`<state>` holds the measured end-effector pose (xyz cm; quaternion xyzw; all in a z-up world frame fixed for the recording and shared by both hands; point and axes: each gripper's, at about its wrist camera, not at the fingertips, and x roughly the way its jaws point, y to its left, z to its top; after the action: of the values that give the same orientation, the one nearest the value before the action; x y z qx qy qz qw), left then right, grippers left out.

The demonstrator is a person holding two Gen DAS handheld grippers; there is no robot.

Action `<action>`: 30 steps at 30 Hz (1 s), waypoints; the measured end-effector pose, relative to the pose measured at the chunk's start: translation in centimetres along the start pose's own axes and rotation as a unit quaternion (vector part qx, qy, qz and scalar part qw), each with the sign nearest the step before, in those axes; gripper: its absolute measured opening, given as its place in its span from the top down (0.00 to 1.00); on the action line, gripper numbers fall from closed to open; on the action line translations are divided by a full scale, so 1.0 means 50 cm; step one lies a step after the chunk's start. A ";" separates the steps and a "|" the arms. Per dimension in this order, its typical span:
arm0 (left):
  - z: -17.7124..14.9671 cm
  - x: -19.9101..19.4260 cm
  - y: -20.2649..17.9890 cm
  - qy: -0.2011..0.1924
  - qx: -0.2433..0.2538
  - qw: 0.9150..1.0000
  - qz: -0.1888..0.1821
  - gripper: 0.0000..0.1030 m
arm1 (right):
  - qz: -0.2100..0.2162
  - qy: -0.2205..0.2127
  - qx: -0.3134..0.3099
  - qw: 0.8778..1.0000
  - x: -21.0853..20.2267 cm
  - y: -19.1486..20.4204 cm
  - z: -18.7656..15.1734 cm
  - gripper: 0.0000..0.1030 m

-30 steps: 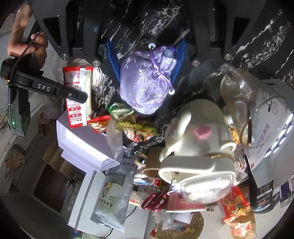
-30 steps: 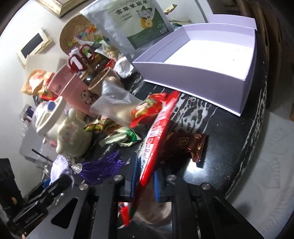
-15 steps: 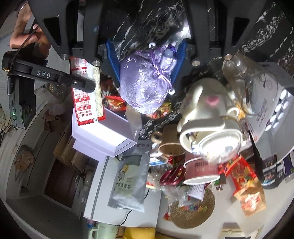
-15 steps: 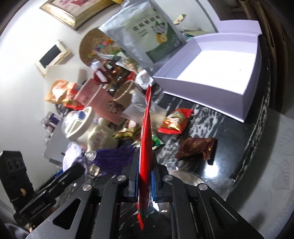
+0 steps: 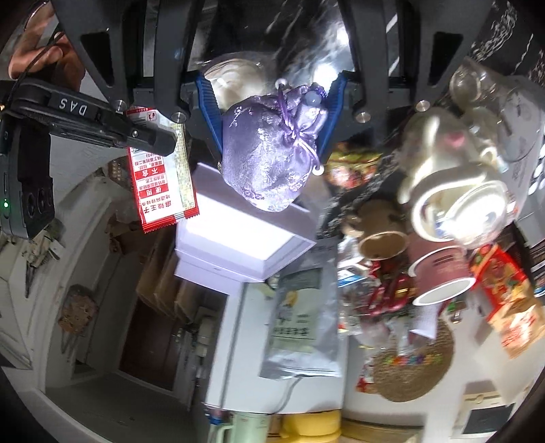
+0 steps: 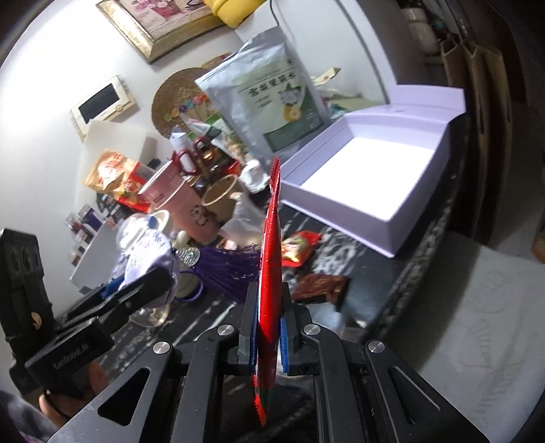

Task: Organize snacks
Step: 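Lift the purple sachet with the left tool while the right tool lifts the red packet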

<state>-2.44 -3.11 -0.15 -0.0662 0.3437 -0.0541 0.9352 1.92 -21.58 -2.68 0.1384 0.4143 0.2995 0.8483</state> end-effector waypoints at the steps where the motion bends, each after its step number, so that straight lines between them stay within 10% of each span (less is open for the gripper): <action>1: 0.002 0.004 -0.006 0.000 0.003 1.000 -0.003 0.50 | -0.005 -0.001 -0.001 1.000 -0.005 -0.005 0.000 0.90; 30: 0.205 0.141 -0.092 -0.047 0.051 0.997 0.025 0.50 | -0.059 -0.026 -0.121 0.990 0.028 -0.061 0.202 0.90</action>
<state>9.31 -7.81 3.86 -0.0127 0.2974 -0.0448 0.9536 11.70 -22.98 1.23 0.0175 0.3598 0.2927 0.8858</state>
